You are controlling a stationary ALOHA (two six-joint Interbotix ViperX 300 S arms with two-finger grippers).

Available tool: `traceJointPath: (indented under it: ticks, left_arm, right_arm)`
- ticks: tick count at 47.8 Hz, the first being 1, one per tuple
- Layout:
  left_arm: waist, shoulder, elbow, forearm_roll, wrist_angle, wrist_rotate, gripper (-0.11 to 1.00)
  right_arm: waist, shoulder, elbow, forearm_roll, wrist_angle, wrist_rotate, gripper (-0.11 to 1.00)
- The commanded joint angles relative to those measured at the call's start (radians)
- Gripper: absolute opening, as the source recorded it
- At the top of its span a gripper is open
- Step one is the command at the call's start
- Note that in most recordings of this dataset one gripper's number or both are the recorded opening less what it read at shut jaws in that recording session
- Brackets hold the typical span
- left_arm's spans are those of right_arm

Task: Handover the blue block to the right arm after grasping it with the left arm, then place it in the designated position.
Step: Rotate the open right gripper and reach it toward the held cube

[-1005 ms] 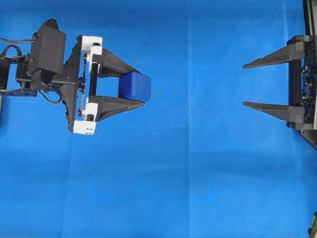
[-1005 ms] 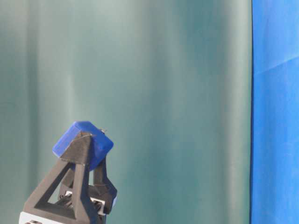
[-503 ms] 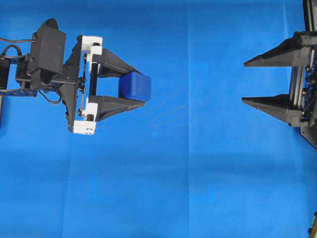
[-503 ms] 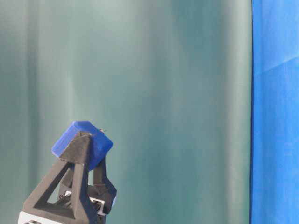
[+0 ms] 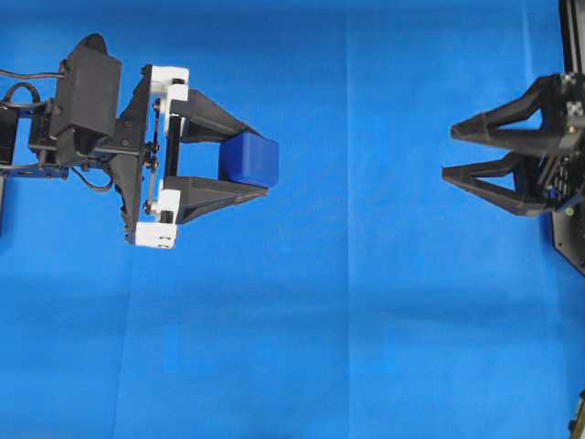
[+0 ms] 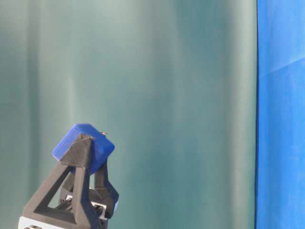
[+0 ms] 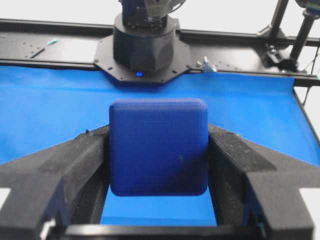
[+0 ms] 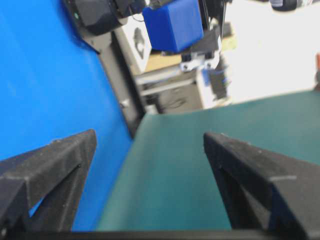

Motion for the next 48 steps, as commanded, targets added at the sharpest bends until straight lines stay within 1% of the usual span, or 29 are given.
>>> traceJointPath:
  ticks: [1,4,10,48]
  left_arm:
    - [-0.002,-0.02,-0.011,-0.002,-0.011,-0.002,0.48]
    - [-0.002,-0.02,-0.011,-0.002,-0.011,-0.002,0.48]
    - [-0.002,-0.02,-0.011,-0.003,-0.011,-0.005,0.48]
    - [-0.002,-0.02,-0.011,-0.002,-0.014,-0.005,0.48]
  right_arm:
    - [0.005,0.014,-0.025,-0.054,-0.02,-0.009,0.94]
    - [0.005,0.017,-0.026,-0.084,-0.021,-0.015,0.94]
    - [0.005,0.018,-0.028,-0.104,-0.021,-0.015,0.94]
    - [0.005,0.018,-0.031,-0.106,-0.023,-0.015,0.94]
